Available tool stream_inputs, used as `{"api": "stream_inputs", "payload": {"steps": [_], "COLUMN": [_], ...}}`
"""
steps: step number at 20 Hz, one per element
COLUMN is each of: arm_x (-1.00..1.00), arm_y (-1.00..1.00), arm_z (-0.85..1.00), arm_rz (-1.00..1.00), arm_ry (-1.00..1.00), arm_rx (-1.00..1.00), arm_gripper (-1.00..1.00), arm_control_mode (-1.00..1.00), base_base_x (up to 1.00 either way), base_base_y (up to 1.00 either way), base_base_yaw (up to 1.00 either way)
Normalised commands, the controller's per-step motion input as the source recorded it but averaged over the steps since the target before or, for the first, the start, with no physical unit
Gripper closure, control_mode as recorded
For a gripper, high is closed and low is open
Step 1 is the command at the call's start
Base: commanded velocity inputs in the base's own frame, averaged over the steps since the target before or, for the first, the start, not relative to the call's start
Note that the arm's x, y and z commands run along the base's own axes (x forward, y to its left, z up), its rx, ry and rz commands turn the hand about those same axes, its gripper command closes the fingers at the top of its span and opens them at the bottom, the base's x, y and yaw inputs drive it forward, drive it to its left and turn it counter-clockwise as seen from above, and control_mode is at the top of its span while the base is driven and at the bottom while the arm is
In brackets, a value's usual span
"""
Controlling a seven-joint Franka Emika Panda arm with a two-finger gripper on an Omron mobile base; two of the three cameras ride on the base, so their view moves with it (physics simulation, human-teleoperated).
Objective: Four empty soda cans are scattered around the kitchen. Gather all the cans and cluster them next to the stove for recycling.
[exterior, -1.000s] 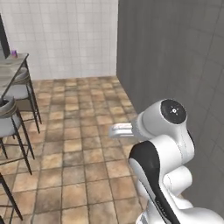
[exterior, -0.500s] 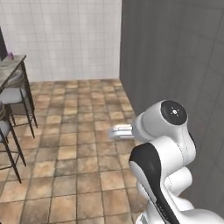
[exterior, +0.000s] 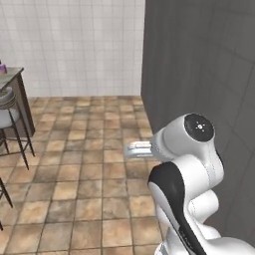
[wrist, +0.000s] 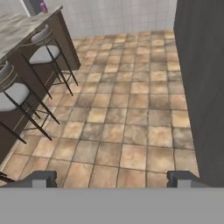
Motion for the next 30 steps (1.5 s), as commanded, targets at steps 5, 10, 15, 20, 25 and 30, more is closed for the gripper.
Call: {"api": "stream_inputs", "payload": {"steps": [5, 10, 15, 20, 25, 30], "arm_x": [0.0, 0.0, 0.0, 0.0, 0.0, 0.0], "arm_y": [0.0, 0.0, 0.0, 0.0, 0.0, 0.0], "arm_z": [0.0, 0.0, 0.0, 0.0, 0.0, 0.0], "arm_rz": [0.0, 0.0, 0.0, 0.0, 0.0, 0.0], "arm_ry": [0.0, 0.0, 0.0, 0.0, 0.0, 0.0], "arm_rx": [0.0, 0.0, 0.0, 0.0, 0.0, 0.0], "arm_gripper": [-1.0, -1.0, -1.0, -1.0, -1.0, -1.0], "arm_control_mode": [1.0, 1.0, 1.0, 1.0, 1.0, 1.0], "base_base_x": [0.78, 0.81, 0.85, 0.84, 0.82, 0.47], "base_base_y": [-0.42, -0.37, -0.36, -0.49, -0.41, -0.3], "base_base_yaw": [0.13, 0.13, 0.13, 0.17, 0.22, 0.24]}}
